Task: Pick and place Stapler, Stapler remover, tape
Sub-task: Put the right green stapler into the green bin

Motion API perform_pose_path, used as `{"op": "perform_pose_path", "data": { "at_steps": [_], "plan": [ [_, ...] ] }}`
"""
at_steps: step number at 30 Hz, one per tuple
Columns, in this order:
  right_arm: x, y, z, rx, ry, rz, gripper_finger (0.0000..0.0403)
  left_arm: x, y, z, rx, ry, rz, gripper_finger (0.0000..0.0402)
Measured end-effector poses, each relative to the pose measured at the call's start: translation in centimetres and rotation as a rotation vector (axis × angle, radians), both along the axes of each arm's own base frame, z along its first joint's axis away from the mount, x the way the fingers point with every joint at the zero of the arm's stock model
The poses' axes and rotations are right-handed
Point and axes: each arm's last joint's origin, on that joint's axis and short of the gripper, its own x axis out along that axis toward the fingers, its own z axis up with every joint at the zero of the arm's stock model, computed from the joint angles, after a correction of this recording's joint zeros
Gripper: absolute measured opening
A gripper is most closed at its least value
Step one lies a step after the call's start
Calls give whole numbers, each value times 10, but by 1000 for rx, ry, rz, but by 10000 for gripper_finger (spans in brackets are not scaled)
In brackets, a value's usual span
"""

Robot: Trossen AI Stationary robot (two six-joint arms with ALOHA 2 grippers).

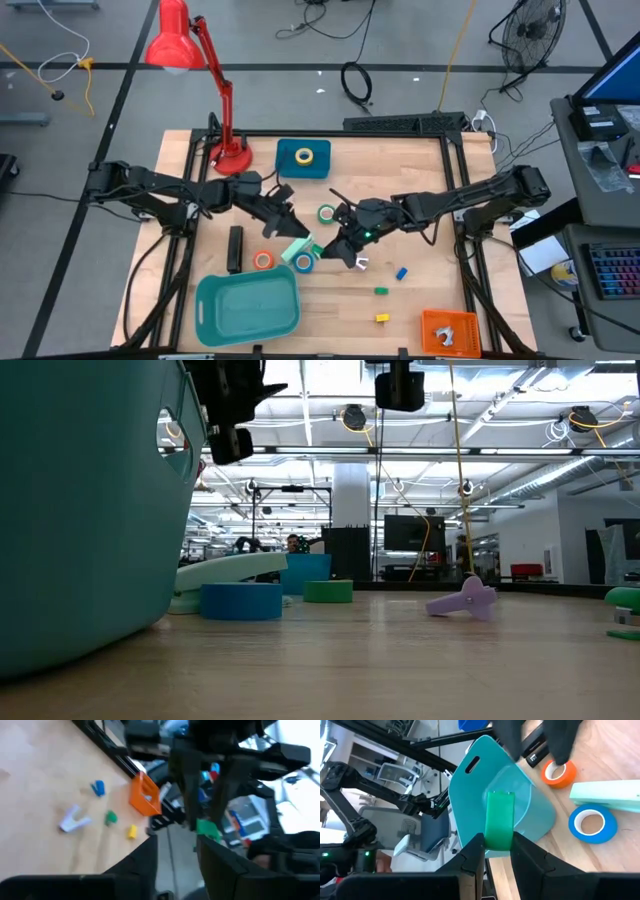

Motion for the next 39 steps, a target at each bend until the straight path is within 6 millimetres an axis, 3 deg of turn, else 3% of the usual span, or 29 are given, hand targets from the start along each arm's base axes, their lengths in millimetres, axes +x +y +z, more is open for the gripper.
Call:
{"op": "perform_pose_path", "data": {
  "at_steps": [5, 9, 22, 39],
  "plan": [
    [0, 0, 0, 0, 1, 0, 68, 0, -4, 1, -54, 19, -26, 215],
    [0, 0, 0, 0, 1, -2, 68, 0, -7, 1, -50, 21, 10, 240],
    [1, -7, -1, -4, 2, -26, 68, 5, -19, 17, -6, -79, 7, 190],
    [2, -8, -1, -10, 0, -30, 68, 5, -22, 9, 29, 1, 74, 200]
  ]
}}
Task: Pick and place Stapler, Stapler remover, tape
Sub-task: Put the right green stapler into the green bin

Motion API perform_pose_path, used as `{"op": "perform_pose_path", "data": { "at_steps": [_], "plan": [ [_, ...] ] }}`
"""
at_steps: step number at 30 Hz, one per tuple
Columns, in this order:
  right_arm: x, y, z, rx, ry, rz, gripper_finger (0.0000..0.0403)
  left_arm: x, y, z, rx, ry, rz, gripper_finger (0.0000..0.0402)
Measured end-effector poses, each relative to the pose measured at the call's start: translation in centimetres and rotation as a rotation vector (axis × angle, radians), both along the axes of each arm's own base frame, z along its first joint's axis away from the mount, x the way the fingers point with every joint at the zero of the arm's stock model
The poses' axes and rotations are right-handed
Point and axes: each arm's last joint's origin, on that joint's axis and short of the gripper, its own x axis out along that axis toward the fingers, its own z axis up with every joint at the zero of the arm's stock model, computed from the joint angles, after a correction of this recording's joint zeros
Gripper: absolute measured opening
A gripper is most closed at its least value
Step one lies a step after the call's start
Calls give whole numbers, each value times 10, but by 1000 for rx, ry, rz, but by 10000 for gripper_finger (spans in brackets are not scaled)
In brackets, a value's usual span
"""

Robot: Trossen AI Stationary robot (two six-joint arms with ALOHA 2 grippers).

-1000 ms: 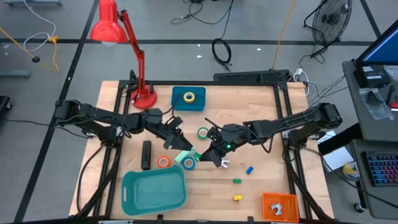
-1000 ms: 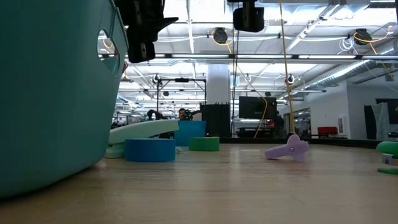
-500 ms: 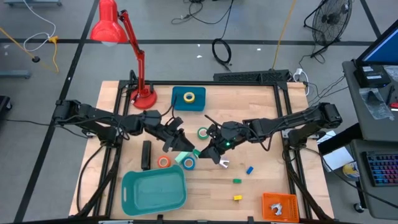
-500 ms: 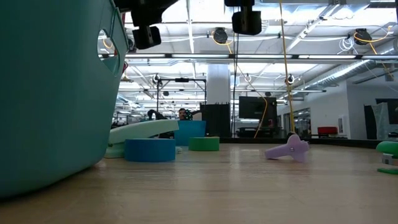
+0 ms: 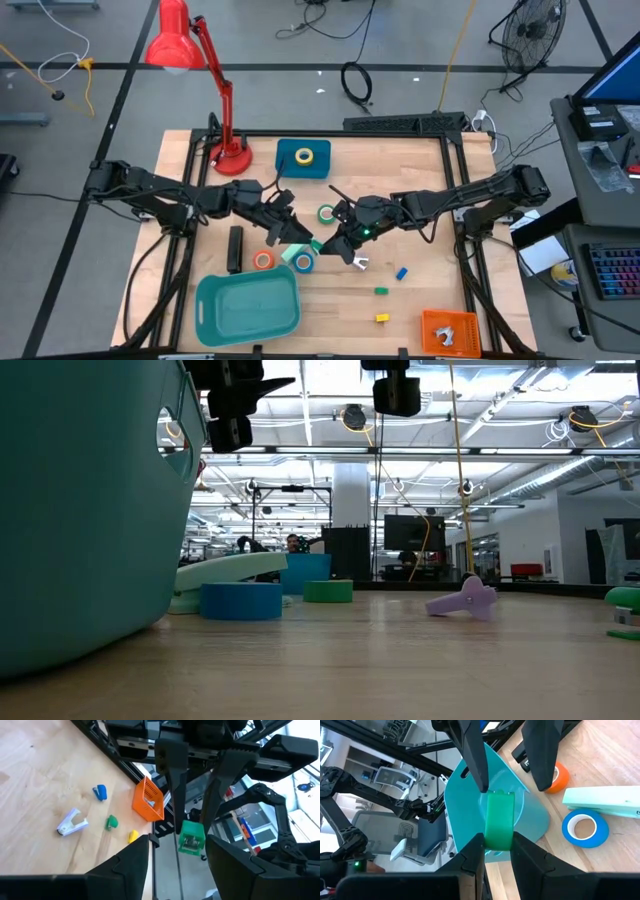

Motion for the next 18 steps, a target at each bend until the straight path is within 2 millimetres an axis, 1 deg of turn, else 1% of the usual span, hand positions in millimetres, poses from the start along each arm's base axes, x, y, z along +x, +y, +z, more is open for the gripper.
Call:
{"op": "perform_pose_path", "data": {
  "at_steps": [13, 18],
  "plan": [
    [0, -1, 0, -15, -3, -23, 68, -1, -9, 1, -2, -12, -14, 200],
    [1, -3, 0, -14, -2, -27, 68, 0, -9, 1, 2, -12, 3, 200]
  ]
}}
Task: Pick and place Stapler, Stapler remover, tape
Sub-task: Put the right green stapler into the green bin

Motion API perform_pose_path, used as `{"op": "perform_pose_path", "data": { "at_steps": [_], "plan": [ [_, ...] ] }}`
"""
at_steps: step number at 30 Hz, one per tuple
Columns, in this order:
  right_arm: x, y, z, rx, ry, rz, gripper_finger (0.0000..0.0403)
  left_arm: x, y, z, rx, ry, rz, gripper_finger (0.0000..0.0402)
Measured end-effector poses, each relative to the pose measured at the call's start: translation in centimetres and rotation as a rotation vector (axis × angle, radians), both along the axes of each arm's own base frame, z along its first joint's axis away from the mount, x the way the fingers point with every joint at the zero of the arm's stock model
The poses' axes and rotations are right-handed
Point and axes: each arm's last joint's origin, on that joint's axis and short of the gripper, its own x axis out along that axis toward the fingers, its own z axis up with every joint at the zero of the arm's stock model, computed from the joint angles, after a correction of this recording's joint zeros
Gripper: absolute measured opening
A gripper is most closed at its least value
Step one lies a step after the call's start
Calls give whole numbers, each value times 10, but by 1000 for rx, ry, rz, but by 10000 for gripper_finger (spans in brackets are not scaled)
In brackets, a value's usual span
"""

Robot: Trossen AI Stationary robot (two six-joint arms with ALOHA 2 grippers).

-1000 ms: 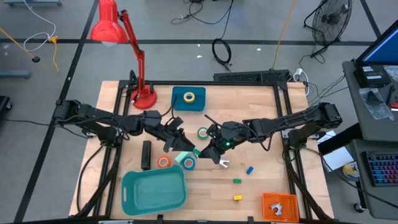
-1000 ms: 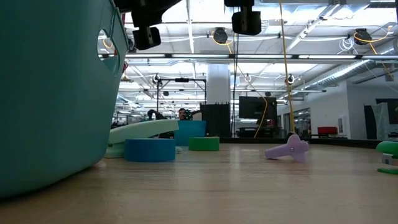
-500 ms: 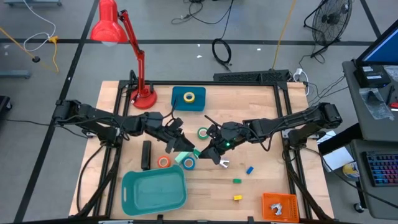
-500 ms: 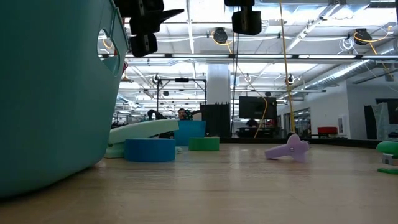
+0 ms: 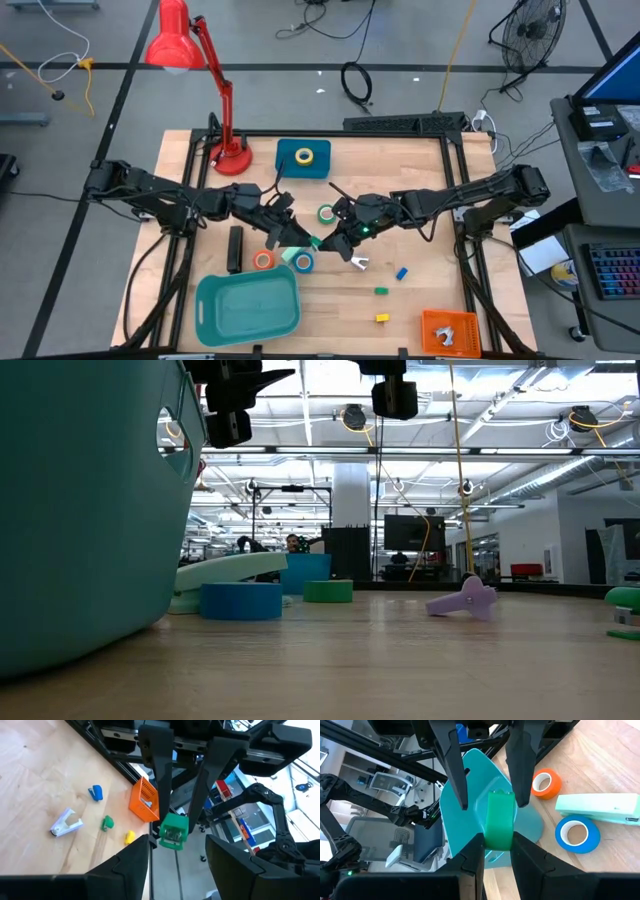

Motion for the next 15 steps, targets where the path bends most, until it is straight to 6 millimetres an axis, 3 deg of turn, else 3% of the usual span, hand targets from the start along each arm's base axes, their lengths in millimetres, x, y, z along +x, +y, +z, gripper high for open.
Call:
{"op": "perform_pose_path", "data": {
  "at_steps": [15],
  "plan": [
    [1, -4, 0, 0, 0, -17, 68, 0, 1, 0, 21, -10, 7, 185]
  ]
}}
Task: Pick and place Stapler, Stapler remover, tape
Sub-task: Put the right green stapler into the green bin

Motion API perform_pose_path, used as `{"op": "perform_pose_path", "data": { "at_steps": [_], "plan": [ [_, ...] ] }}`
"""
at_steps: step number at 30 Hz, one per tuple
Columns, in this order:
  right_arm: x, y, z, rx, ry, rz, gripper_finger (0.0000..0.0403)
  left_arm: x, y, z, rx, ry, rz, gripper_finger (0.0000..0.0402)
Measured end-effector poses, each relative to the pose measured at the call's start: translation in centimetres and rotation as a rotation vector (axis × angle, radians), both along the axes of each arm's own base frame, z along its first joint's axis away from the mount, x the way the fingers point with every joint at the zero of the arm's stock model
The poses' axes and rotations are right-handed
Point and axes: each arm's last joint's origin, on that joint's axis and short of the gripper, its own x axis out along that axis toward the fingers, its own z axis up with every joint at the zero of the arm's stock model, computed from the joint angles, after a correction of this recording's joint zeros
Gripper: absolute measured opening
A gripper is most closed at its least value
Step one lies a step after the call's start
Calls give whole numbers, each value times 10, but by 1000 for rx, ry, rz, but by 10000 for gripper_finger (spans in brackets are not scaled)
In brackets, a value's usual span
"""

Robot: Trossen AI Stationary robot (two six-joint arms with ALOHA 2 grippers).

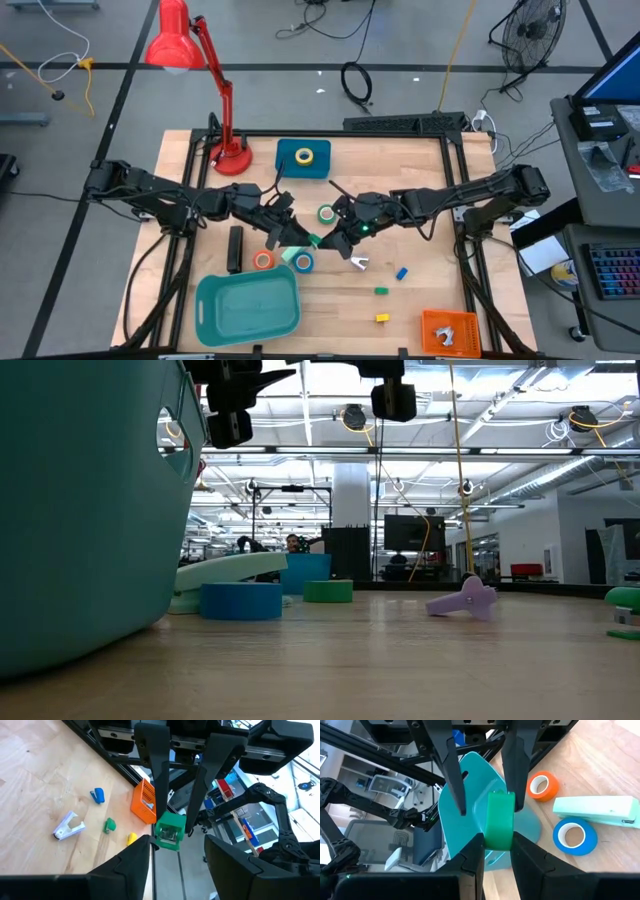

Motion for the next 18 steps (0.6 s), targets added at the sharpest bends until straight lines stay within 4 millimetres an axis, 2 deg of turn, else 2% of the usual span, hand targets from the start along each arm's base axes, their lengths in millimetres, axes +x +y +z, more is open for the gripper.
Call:
{"op": "perform_pose_path", "data": {
  "at_steps": [11, 18],
  "plan": [
    [0, 0, 0, 6, -2, 1, 68, 0, 0, 0, 20, -12, -5, 72],
    [0, 0, 0, -1, -3, 4, 71, 0, 0, 0, 19, -13, -8, 60]
  ]
}}
